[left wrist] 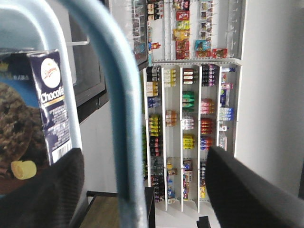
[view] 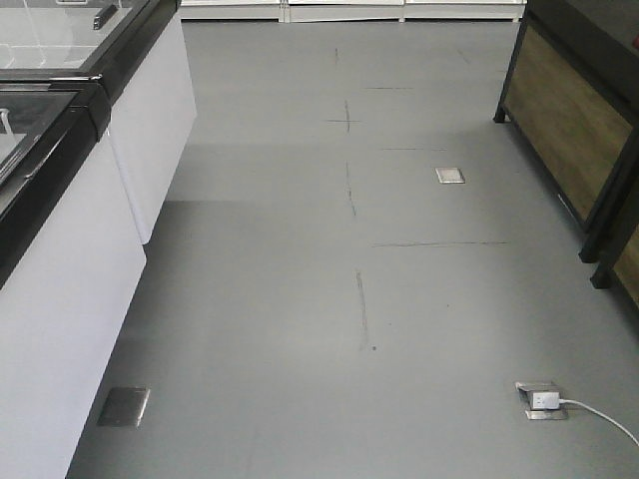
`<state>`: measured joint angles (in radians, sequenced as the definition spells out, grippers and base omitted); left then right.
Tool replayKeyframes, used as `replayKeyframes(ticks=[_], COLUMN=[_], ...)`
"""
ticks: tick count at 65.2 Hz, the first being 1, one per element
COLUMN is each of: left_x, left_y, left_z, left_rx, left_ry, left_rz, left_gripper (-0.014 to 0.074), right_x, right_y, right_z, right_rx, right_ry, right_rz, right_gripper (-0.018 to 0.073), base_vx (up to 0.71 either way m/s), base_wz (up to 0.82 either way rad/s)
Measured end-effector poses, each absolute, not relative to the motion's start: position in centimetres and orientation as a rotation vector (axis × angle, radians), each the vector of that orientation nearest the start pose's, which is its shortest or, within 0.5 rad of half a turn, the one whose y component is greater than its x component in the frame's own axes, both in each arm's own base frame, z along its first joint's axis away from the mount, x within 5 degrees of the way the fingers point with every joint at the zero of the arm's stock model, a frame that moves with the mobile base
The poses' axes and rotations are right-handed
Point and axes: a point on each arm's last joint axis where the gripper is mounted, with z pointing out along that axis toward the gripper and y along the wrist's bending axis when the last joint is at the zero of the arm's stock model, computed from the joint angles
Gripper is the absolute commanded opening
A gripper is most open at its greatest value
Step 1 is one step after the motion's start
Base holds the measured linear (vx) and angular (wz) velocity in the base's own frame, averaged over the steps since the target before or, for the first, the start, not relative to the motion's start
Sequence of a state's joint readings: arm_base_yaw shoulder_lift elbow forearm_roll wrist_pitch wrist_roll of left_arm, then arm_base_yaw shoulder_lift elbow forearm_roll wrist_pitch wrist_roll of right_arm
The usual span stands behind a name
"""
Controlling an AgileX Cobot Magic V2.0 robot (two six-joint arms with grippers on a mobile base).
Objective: Left arm holds basket, right arm returns cookies
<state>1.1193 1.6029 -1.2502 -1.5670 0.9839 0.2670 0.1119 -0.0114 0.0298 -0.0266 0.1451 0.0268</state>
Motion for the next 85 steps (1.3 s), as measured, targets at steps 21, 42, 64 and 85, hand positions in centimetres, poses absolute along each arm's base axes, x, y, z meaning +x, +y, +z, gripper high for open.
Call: replayKeyframes(ticks=[21,42,64,85], left_x=[21.9,23.1,30.4,38.5], left_y=[27.6,27.0,18.8,5.7], left_z=[35.0,36.9,44.6,40.7], left_rx=[-1.295,-1.137,-0.735,-0.51], left_ry=[1.234,1.3,1.417,1.75], left_rz=[-1.038,-1.013,-1.108,-1.357], left_gripper=[0.0081,-0.0008,-0.0008,-0.0008], right_x=[5.6,5.6,5.6,5.6], right_y=[0.6,0.6,0.6,0.6], right_z=[19.1,19.1,19.1,19.1], right_rx=[-0.089,-0.089,-0.089,-0.089], right_ry=[1.645,1.645,1.645,1.645], right_rz=[0.083,0.083,0.083,0.083], right_gripper=[-0.0008,-0.0008,-0.0008,-0.0008], base_vx=[0.0,0.0,0.0,0.0], base_wz=[0.0,0.0,0.0,0.0])
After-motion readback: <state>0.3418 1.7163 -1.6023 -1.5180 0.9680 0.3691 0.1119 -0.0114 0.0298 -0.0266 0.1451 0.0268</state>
